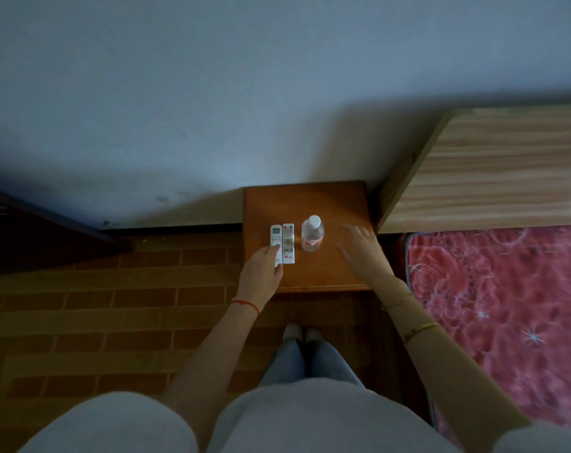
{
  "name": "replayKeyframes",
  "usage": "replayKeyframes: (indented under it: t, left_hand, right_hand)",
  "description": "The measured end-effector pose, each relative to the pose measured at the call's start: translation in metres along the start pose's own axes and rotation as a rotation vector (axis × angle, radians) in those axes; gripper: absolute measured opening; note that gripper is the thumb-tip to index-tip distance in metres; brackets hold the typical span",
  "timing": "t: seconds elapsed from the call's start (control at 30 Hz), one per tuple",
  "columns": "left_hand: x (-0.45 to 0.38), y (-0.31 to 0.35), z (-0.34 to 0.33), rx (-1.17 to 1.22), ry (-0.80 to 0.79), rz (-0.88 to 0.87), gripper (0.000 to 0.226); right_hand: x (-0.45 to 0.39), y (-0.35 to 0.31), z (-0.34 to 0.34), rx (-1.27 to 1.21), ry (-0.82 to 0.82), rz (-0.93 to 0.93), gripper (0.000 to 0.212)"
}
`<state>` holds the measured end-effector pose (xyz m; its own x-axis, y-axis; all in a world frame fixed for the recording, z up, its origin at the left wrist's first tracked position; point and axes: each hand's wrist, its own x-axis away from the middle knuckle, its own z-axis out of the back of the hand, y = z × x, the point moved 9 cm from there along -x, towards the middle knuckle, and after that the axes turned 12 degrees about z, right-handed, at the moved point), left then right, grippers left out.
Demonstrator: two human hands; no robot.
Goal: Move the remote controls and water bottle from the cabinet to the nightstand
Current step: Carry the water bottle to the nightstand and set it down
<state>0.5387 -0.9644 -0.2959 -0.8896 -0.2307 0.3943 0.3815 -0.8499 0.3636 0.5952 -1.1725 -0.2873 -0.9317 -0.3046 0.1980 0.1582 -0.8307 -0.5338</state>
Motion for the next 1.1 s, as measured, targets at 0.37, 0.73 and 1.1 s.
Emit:
replayKeyframes:
  t: [0.37,0.73,1.1]
  left_hand:
    - [0.097,-0.013,0.124,0.077,0.233,0.014,0.046]
    - [0.16,-0.048,0.156,0.196,0.327,0.096,0.043]
    - [0.27,-0.174,0.193,0.371,0.552,0.484,0.043]
  right_hand:
    - [0.091,-0.077,0.087,-0.049,0.165,0.101,0.048]
    - [0.111,-0.128,0.087,-0.046,0.164,0.207,0.044]
    - [0.096,-0.274,0.026,0.016,-0.098,0.614,0.043]
